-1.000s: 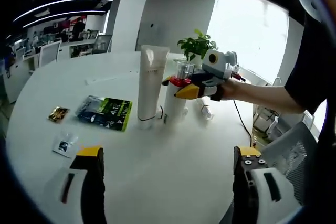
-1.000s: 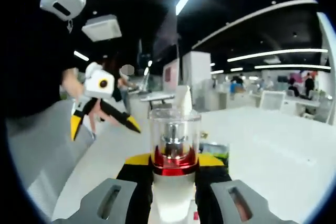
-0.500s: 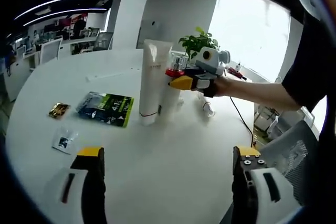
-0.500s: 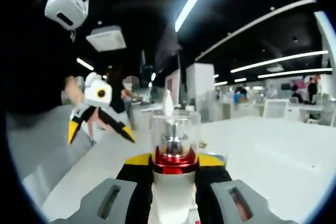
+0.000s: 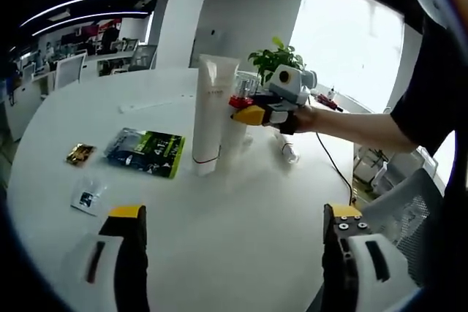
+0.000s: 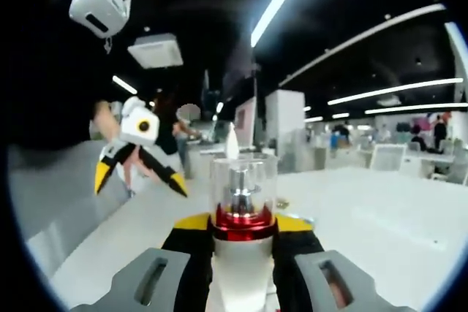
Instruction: Arrange the skincare products in the storage area until every visible bottle or jar stands upright without overlapping.
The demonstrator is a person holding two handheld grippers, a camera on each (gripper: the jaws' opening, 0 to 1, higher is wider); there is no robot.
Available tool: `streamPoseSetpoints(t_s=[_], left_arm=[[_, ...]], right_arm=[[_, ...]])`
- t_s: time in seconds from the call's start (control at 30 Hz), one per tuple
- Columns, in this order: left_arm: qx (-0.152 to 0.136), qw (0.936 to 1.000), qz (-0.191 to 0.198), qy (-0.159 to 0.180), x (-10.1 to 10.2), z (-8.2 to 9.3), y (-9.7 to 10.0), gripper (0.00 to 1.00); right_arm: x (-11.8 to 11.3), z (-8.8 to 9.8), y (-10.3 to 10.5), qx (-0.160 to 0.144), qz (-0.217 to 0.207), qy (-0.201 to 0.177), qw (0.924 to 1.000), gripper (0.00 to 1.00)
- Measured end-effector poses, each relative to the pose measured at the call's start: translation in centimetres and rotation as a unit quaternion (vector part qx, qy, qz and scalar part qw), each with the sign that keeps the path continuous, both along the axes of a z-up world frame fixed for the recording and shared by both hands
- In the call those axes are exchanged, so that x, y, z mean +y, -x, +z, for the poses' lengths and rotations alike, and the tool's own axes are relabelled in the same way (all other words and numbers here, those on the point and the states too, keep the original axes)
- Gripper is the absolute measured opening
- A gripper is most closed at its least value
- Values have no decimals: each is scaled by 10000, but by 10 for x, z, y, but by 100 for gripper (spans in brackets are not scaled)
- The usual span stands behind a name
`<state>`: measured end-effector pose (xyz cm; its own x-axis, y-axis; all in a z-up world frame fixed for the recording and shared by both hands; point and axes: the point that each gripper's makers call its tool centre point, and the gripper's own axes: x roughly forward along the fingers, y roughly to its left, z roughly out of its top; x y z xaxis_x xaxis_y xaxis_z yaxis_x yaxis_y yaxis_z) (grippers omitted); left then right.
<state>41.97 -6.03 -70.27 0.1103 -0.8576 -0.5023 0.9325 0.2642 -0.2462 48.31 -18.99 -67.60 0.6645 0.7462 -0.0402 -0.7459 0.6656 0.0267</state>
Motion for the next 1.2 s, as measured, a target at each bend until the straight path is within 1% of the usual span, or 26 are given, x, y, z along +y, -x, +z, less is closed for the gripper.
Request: streamPoseSetpoints(t_s=[0.07,0.1,0.17,0.2,0.27,0.4,0.47,0.57,0.67,0.73,0.8,0.87,0.97,1.0,1.07,1.13,1.2], left_arm=[[-5,10000,-3,-3,0,0,1,94],[0,10000,2,1,0,0,1,94],[4,10000,7,6,0,0,1,94],[-3,10000,6,14,0,1,0,94],[-2,10000,16,23,1,2,0,94],[10,10000,33,34,2,3,-1,94],[5,10000,31,44,2,4,0,94],[-12,10000,11,69,1,7,1,95],[-16,10000,-23,66,1,10,3,96],[-12,10000,-39,39,2,12,5,98],[-8,10000,-79,-15,5,14,8,98],[-48,9999,-102,-59,9,16,8,98],[-107,9997,-111,-207,19,18,8,96],[-92,9995,-96,-275,24,18,8,96],[-70,9996,-51,-287,31,22,8,94],[-14,9998,59,-200,37,28,8,93],[155,9996,185,-130,43,32,10,91]], right_arm=[[1,0,1,10,28,53,10000,23],[1,1,2,68,1,-47,10000,24],[0,0,3,51,-8,-38,10000,25],[0,-1,4,111,-18,-61,9999,28],[-1,-3,4,120,-69,-21,9999,33],[-5,0,6,175,-180,-84,9996,33],[-7,0,8,226,-242,-19,9994,34],[-13,-9,12,415,-348,116,9985,38],[-16,-16,17,725,-586,295,9952,49],[-16,-13,20,746,-703,300,9943,55],[-15,-9,23,808,-808,254,9931,62],[-17,-5,27,864,-992,349,9907,70],[-26,-2,34,1011,-1361,549,9840,81],[-28,0,35,1042,-1460,551,9822,82],[-32,5,41,1099,-1618,495,9794,84],[-36,11,46,1150,-1942,319,9737,86],[-34,8,55,1348,-2180,221,9663,91]])
